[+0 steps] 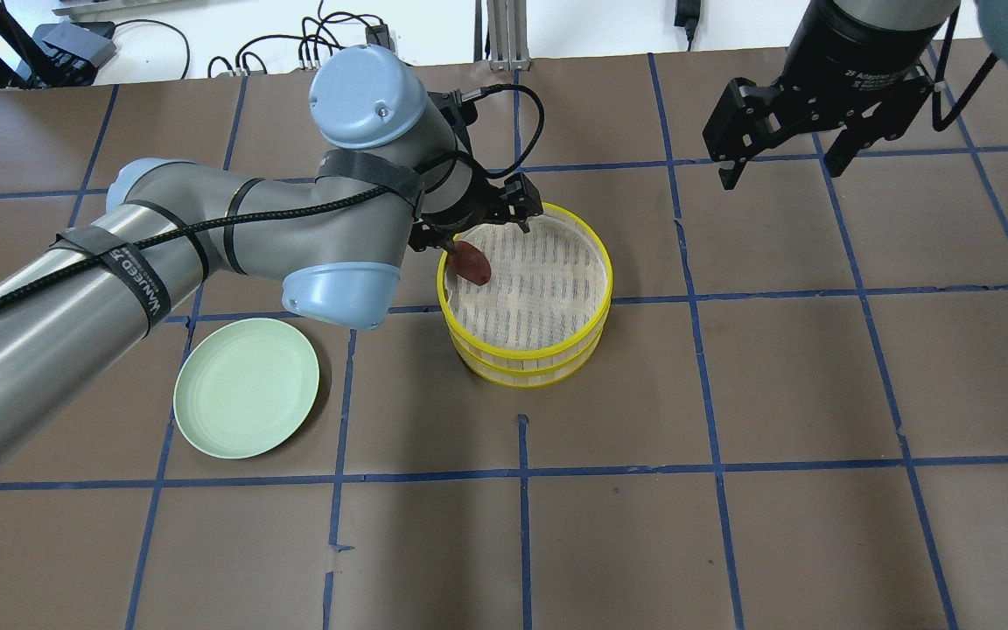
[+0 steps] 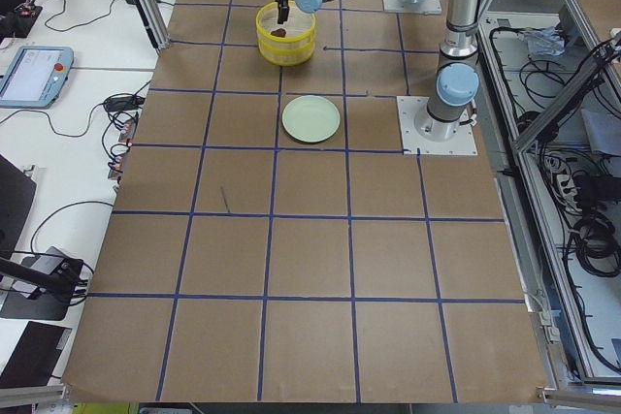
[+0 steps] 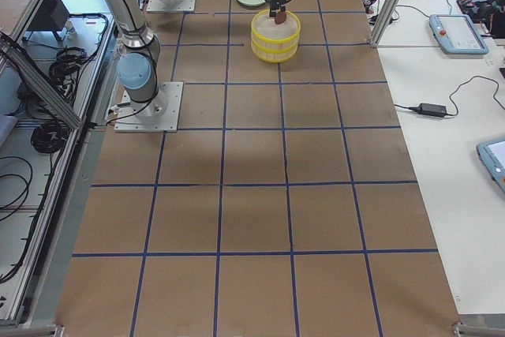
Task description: Place buns in different layers of steamer
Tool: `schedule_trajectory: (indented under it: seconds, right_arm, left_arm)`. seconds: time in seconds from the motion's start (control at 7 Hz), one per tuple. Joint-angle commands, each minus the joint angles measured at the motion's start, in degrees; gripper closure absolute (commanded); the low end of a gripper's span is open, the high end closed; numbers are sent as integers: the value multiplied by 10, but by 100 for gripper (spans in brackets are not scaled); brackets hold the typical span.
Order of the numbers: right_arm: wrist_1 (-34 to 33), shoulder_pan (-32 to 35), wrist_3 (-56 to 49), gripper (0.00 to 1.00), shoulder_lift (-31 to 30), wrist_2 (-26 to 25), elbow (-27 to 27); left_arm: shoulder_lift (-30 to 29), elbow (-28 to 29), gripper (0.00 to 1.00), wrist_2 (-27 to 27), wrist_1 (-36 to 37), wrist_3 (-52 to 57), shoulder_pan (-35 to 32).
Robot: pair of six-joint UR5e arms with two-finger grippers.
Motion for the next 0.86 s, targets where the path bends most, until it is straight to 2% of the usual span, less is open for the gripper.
schedule_trajectory:
  seconds: [0.0, 0.14, 0.29, 0.43, 0.57, 0.71]
  right_arm:
    - [1, -2, 5, 0, -1, -9, -1]
    - [25, -1, 33, 0, -1, -11, -3]
    - [36, -2, 58, 0, 1, -21, -12]
    - [40, -2, 64, 0, 2, -51, -18]
    - [43, -2, 66, 0, 4, -50, -21]
    - [44, -2, 67, 0, 4, -48, -21]
  left_arm:
    - [20, 9, 0, 8, -64, 160, 72]
    - [48, 9, 0, 8, -111, 243, 120]
    - [80, 15, 0, 8, -187, 298, 163]
    - [108, 46, 0, 11, -291, 319, 199]
    - [133, 89, 0, 13, -393, 323, 218]
    - [162, 122, 0, 14, -455, 323, 220]
